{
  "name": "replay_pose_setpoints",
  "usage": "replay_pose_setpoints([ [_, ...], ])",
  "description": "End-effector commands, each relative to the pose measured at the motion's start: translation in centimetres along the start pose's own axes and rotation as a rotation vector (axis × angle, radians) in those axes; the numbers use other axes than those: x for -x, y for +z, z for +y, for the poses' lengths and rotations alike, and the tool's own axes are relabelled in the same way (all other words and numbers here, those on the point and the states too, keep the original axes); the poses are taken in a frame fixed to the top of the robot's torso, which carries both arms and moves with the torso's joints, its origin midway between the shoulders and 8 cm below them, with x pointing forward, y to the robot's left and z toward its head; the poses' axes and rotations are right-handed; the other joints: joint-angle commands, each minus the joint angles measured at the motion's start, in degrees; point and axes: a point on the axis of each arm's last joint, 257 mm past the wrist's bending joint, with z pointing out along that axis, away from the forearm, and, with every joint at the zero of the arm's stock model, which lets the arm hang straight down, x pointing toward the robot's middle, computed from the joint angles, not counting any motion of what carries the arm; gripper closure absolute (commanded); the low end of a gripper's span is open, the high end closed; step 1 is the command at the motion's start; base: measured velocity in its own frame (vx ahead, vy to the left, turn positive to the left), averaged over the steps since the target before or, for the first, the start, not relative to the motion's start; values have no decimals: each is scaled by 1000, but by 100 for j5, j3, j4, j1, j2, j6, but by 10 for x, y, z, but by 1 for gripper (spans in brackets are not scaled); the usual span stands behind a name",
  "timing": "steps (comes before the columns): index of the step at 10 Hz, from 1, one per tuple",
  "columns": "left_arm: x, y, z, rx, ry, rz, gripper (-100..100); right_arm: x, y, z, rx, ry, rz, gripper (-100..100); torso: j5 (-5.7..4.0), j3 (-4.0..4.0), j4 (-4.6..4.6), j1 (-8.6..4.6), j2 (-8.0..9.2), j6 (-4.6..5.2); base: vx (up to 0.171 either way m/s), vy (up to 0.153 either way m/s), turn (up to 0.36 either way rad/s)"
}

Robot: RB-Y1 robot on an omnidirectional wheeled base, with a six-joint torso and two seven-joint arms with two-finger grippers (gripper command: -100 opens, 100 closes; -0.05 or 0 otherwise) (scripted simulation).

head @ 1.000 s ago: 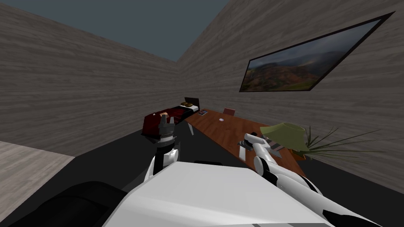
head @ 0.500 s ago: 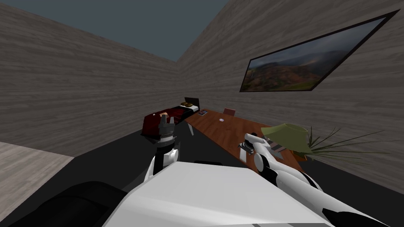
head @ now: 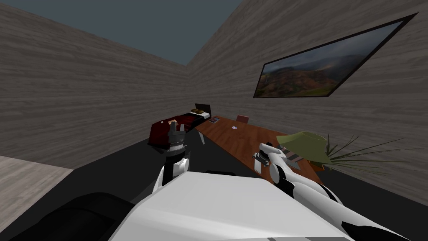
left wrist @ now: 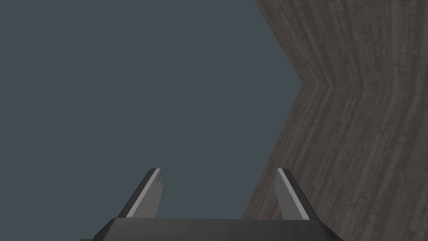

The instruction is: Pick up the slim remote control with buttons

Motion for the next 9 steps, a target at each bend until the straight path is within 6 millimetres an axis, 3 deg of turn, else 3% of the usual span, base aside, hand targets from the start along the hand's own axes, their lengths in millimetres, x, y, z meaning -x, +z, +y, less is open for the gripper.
replay_pose_setpoints([
  [1, 0, 0, 0, 0, 0, 0, 0, 7, 11, 3, 0, -9, 3, -100, 0, 0, 0, 0, 0, 0, 78, 8, -49],
  [2, 0, 0, 0, 0, 0, 0, 0, 5, 7, 1, 0, -5, 1, -100, 0, -3, -2, 3, -5, 0, 33, 5, -10],
  [3, 0, 0, 0, 0, 0, 0, 0, 5, 8, 1, 0, -6, 3, 100, 1, 2, 1, 2, 5, -2, 5, 0, -2],
  [7, 0, 0, 0, 0, 0, 0, 0, 5, 8, 2, 1, -8, 2, 100, -2, 9, 4, -1, 16, -2, 0, 0, 0],
  [8, 0, 0, 0, 0, 0, 0, 0, 5, 8, 2, 1, -7, 2, 0, -3, 9, 4, -1, 16, -3, 0, 0, 0],
  [9, 0, 0, 0, 0, 0, 0, 0, -3, -5, -1, -1, 2, 3, 100, -2, 9, 4, -2, 16, -3, -47, -2, 73],
])
